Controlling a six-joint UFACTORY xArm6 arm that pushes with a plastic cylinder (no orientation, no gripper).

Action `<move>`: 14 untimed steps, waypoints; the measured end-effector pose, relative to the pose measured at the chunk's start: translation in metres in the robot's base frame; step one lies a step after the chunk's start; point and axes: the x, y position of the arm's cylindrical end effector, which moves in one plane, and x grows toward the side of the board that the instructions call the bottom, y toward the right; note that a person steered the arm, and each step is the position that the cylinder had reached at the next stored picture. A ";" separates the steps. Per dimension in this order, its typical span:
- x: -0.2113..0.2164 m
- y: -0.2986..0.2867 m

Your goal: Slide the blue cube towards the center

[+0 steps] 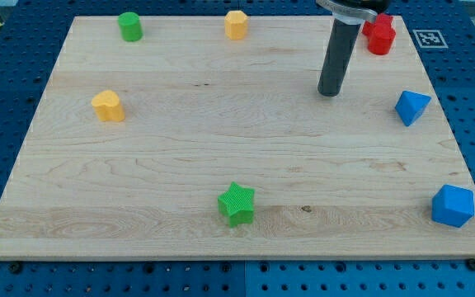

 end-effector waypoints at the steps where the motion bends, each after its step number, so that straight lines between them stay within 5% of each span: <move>1: 0.020 0.004; 4: 0.147 -0.030; 6: 0.142 -0.065; 11: 0.241 0.076; 13: 0.236 0.177; 14: 0.240 0.178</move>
